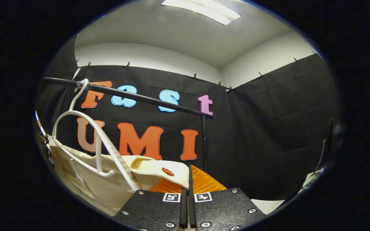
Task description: Grasp the clothes on the hanger with both hands and then place them into the laundry hamper below.
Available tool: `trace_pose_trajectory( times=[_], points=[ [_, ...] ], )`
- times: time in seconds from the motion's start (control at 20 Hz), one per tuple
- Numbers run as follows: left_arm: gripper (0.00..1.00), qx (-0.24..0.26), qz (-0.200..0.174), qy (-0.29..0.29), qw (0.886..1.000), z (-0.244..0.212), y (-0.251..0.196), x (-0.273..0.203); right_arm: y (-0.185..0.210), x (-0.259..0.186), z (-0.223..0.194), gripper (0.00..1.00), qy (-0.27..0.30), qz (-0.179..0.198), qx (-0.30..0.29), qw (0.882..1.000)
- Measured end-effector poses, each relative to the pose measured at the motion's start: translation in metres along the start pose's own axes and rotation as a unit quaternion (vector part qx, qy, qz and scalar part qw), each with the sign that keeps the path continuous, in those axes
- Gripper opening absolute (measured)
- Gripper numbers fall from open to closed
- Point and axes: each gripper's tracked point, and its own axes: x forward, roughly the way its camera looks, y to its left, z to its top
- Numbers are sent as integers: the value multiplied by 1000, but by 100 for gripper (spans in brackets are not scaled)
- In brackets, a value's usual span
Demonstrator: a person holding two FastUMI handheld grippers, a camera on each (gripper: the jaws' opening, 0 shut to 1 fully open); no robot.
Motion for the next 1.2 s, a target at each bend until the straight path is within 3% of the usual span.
trace_pose_trajectory(
  times=[0.45,0.8,0.95,1.1,1.2],
  points=[
    [7,-42,-8,22,999,-21,46,-86,6,-83,-5,1,15,2,10,1000],
    [7,-88,-37,19,995,-11,60,-128,54,-149,6,1,10,85,-1,996],
    [12,-129,-83,11,988,3,39,-144,81,-161,-3,2,29,120,4,992],
    [12,-203,-155,17,967,23,-4,-164,108,-170,-23,2,52,146,15,988],
    [12,-226,-199,11,954,38,-30,-182,124,-176,-39,2,72,163,17,984]
  ],
)
